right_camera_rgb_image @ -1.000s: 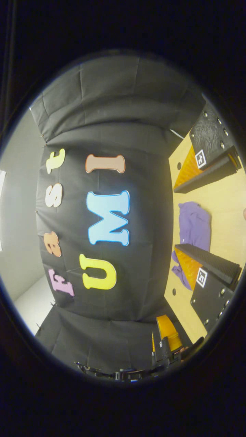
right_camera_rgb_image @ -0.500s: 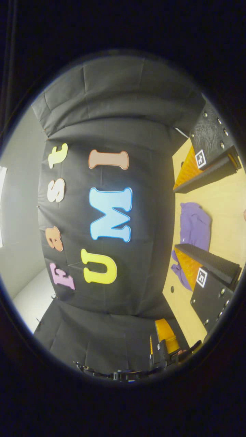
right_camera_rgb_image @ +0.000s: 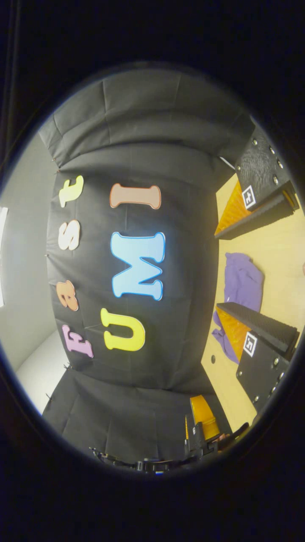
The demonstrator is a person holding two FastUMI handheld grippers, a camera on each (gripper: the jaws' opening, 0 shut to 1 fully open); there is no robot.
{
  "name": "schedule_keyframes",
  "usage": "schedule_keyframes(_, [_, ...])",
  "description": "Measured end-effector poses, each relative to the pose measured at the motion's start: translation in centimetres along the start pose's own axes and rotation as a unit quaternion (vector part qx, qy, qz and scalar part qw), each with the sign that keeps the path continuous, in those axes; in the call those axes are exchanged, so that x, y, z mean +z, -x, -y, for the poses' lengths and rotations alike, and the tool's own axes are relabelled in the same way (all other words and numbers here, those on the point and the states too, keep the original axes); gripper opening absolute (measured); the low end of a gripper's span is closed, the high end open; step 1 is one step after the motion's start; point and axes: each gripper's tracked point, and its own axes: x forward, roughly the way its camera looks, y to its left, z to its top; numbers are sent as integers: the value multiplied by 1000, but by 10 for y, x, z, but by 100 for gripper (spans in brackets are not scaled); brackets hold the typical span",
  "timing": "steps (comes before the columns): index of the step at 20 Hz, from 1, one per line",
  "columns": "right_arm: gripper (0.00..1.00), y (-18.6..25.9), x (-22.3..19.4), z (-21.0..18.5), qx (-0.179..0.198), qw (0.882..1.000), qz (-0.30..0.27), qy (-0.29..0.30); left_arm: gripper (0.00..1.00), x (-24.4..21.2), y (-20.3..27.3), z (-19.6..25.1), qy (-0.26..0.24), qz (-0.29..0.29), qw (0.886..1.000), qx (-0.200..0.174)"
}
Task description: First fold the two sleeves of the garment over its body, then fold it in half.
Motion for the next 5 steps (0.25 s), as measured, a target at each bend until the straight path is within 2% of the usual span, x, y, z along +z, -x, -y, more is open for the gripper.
schedule_keyframes(3, [89,-1,-5,8,8,1000,3,9,94,-2,-2,9,5,2,1000,5])
schedule_keyframes(5, [89,-2,-8,13,11,1000,4,14,94,-2,0,10,-11,6,1000,12])
